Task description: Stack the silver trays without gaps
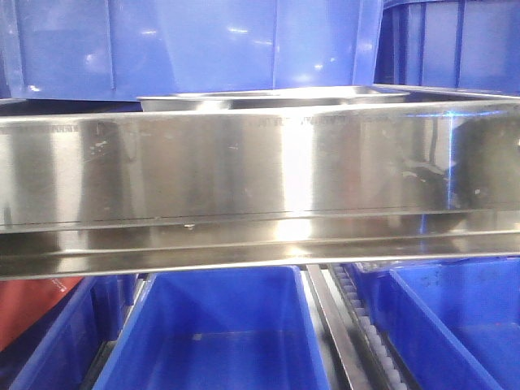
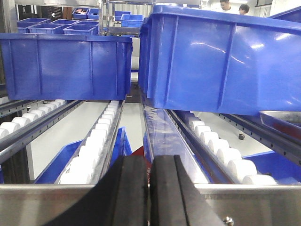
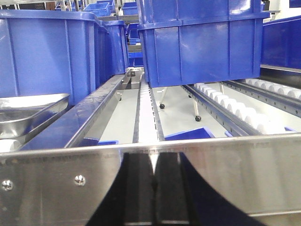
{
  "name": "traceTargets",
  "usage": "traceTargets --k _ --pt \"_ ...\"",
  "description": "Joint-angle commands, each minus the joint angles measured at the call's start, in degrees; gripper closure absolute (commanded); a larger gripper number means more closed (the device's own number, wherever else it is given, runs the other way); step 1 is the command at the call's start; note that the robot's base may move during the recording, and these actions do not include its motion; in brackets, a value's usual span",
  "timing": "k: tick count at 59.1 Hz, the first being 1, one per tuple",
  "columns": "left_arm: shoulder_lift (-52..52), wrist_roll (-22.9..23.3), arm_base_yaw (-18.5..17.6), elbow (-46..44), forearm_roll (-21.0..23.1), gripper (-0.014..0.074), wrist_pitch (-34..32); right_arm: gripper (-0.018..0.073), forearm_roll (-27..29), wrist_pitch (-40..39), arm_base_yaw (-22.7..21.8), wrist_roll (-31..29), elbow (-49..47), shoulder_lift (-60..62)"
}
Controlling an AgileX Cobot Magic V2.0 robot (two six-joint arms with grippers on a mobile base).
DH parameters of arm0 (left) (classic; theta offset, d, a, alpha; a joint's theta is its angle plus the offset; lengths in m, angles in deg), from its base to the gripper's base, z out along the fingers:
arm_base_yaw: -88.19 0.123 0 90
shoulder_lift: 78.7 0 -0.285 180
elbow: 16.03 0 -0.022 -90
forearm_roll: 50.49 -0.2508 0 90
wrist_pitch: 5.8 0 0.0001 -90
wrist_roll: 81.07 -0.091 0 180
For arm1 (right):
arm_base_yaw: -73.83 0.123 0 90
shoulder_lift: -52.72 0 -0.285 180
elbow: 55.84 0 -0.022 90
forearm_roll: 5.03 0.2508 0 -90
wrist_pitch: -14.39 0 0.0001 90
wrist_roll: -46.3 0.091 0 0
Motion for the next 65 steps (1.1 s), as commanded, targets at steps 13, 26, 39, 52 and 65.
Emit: traceTargets --k 13,26,39,52,65 --pt "0.23 0.11 -0.42 -0.20 0.04 0.0583 -0.79 0.0640 -0.50 -1.65 0.06 0.08 -0.07 0.16" --pt "0.23 0.11 -0.42 -0.20 0.04 0.0583 -0.79 0.0640 -0.50 -1.65 0.06 0.08 -0.07 0.16" --pt "0.23 0.11 -0.42 -0.20 0.04 0.0583 -0.79 0.0640 -0.50 -1.65 0.06 0.08 -0.07 0.16" --pt "0.23 0.11 -0.42 -0.20 0.04 0.0583 -0.79 0.0640 -0.50 -2.04 0.06 -0.03 -0.07 0.16" --pt "0.23 0.11 -0.42 -0.20 0.04 0.0583 -0.79 0.0640 -0.50 -2.69 0.06 -0.03 -0.07 0.16"
